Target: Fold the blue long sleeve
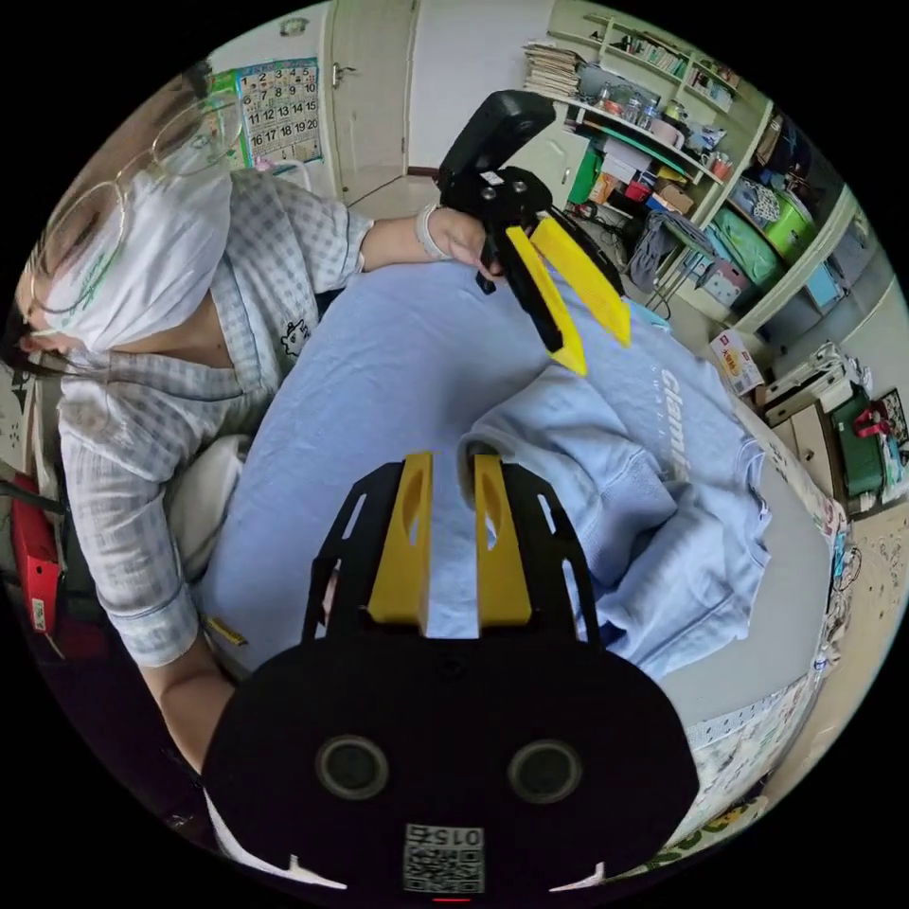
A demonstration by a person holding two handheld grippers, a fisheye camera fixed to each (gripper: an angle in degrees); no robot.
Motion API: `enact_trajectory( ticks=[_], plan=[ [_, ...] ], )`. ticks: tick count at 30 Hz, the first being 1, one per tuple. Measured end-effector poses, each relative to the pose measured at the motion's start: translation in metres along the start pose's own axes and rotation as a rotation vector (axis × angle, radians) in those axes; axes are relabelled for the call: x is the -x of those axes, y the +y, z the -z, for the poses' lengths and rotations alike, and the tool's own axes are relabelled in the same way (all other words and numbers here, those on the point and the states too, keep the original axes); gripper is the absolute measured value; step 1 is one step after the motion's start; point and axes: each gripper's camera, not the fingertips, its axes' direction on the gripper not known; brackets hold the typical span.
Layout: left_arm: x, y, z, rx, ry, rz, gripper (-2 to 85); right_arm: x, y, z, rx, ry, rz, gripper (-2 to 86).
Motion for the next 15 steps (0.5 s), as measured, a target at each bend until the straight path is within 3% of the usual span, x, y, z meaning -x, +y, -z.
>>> enact_trajectory(
  ticks=[4, 7, 10, 15],
  plan=[
    [-0.001, -0.002, -0.017, 0.057, 0.056, -0.009, 12.0, 0.03, 0.002, 0.023, -0.09, -0.065, -0.136, 12.6],
    [-0.011, -0.009, -0.042, 0.152, 0.13, -0.068, 10.9, 0.085, 0.036, 0.05, -0.327, -0.076, -0.31, 13.5],
    [-0.033, -0.016, -0.068, 0.264, 0.149, -0.145, 8.9, 0.166, 0.076, 0.052, -0.374, 0.197, -0.541, 14.2],
    [-0.064, -0.012, -0.067, 0.236, 0.077, -0.19, 7.8, 0.291, 0.14, 0.015, -0.145, 0.903, -1.1, 11.9]
  ],
)
